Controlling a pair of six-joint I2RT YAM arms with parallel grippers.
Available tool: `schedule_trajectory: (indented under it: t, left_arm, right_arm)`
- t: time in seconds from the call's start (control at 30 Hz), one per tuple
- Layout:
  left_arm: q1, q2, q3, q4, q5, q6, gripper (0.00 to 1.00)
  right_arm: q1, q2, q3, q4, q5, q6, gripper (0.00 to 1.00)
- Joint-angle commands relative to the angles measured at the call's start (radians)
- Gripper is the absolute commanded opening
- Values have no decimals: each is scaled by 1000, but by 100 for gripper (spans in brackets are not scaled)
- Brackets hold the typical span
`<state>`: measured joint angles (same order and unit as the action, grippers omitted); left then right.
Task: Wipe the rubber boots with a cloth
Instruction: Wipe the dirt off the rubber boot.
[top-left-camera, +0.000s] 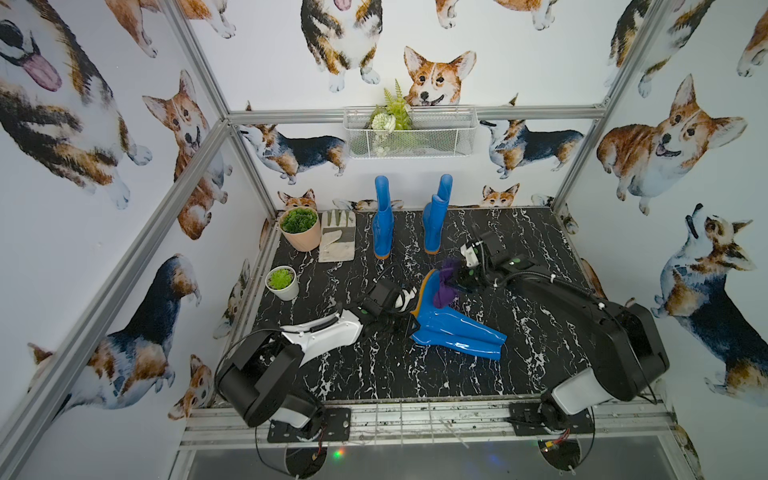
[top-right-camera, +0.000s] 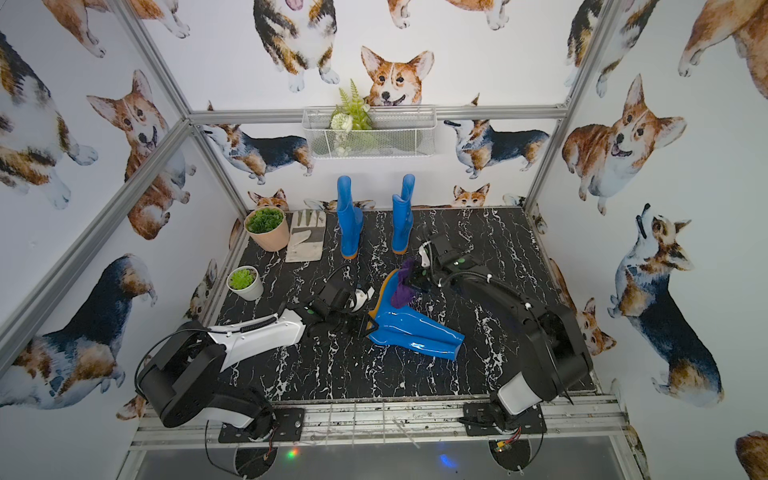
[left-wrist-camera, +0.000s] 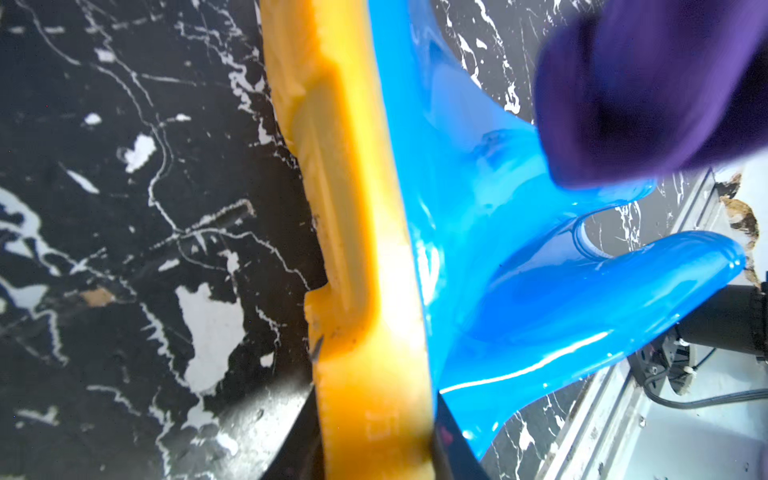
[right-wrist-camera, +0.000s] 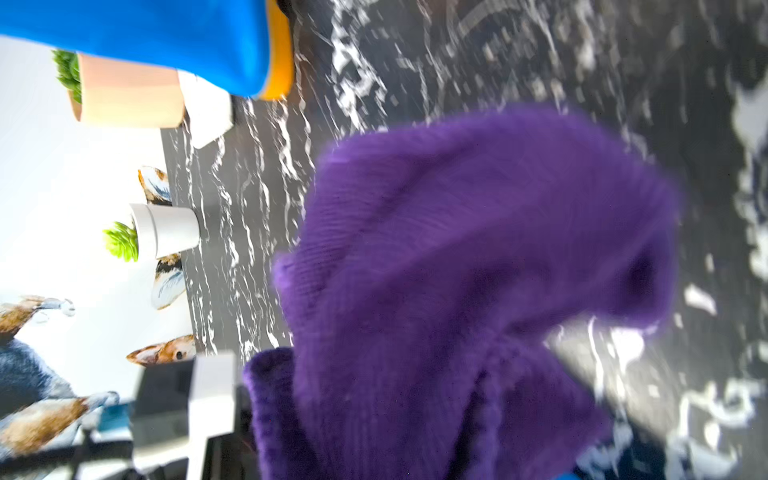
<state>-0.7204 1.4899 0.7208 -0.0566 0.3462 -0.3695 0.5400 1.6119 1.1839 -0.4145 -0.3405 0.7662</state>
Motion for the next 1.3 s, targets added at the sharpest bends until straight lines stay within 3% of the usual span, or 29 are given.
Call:
schedule_trajectory:
  t: [0.0,0.1,0.13,0.3,0.4,0.57,0.67,0.83,0.93,1.07,1.27]
  left_arm:
    - [-1,40,71,54,5,38,0]
    - [-2,78,120,12,-11,62,2]
    - [-3,86,141,-9,-17,75,6]
    - [-11,66,188,-93,-126,135,54]
    - [-17,-8,162,-103,-185,146,65]
    - [-23,-161,-22,-16,-239,147,67]
    - [-46,-205,-123,72,-246,139,67]
    - [-122,-193,-211,222,-346,120,66]
    - [-122,-200,-275,327,-370,68,67]
    - [-122,-255,-332,359,-391,38,67]
    - [-107,-315,-368,331,-394,45,68]
  right_arm:
    - [1,101,8,-32,9,-20,0]
    - [54,74,-108,51,-22,27,0]
    - [72,54,-125,36,-19,26,0]
    - [85,-134,-303,10,13,56,0]
    - [31,-226,-343,10,-4,58,0]
    - [27,-253,-172,-129,55,-140,0]
    - [97,-191,-28,-217,83,-321,0]
    - [180,-8,147,-300,-37,-556,0]
    - [232,129,245,-363,-90,-632,0]
    - [284,268,329,-410,-70,-674,0]
    - [228,311,378,-406,82,-653,0]
